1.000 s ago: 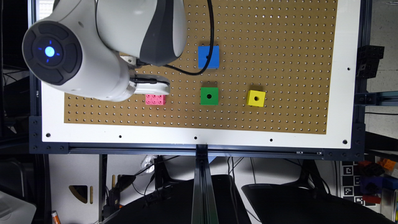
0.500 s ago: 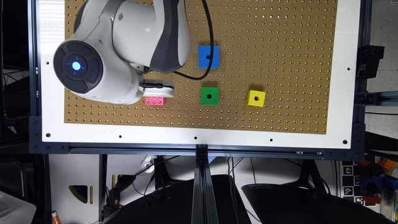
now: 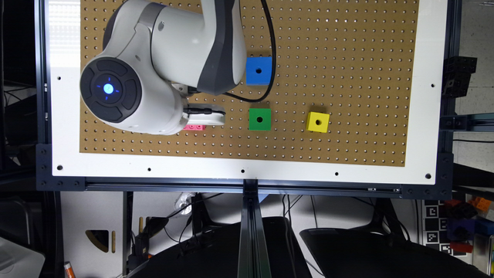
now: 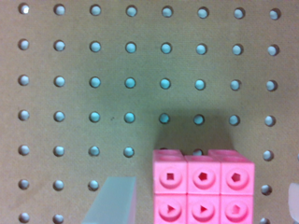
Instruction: Pick up pink block.
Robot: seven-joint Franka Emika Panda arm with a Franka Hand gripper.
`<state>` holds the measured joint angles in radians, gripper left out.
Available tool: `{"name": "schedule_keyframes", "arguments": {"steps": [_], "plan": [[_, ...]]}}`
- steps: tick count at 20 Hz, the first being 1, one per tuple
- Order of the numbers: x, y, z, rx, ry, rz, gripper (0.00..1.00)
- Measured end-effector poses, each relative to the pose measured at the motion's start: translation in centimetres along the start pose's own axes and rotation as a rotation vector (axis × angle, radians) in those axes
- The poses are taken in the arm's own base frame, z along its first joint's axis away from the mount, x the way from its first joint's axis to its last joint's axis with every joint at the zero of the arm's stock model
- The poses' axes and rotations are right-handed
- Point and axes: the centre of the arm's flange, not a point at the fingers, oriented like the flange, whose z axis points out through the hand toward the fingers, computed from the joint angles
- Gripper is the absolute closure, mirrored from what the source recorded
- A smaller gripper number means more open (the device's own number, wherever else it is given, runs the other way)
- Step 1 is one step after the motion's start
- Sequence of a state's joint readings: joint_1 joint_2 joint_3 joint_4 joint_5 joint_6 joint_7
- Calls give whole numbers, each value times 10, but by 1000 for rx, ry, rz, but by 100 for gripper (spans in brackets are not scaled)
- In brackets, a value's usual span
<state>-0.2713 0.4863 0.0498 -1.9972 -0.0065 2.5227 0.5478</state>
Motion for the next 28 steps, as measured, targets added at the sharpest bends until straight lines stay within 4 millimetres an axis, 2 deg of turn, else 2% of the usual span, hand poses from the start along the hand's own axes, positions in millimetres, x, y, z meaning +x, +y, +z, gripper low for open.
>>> {"name": "schedule_keyframes", "arguments": {"steps": [3, 7, 9, 16, 17, 28], "plan": [[-1, 1, 20, 3, 0, 1, 0], [0, 0, 28, 2, -2, 1, 0], [0, 1, 39, 1, -6, 2, 0], [2, -1, 42, 5, -1, 1, 0], [2, -1, 42, 6, -1, 1, 100], [2, -1, 42, 5, -1, 1, 100]]}}
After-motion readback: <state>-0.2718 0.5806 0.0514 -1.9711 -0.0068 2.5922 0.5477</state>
